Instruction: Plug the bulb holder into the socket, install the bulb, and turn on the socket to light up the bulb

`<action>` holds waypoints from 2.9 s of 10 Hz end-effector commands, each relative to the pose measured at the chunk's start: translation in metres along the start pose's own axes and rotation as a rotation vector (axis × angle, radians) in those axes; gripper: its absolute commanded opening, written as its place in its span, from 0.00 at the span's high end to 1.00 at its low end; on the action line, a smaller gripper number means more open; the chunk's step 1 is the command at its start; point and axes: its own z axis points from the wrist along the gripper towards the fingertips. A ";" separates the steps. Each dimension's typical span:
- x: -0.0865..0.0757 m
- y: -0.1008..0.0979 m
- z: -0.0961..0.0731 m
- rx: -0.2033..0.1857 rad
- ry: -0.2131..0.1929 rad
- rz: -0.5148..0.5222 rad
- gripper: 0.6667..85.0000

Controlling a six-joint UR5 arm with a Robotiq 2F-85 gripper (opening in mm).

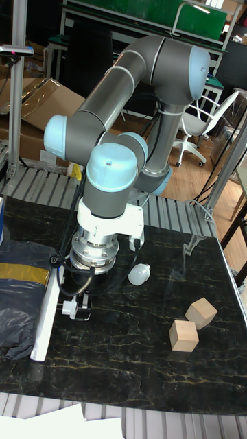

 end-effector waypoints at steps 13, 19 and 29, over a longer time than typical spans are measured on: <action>0.012 0.000 0.009 0.024 -0.001 -0.009 1.00; 0.020 0.001 0.005 0.023 0.006 -0.020 1.00; 0.034 -0.003 0.005 0.033 0.025 -0.034 1.00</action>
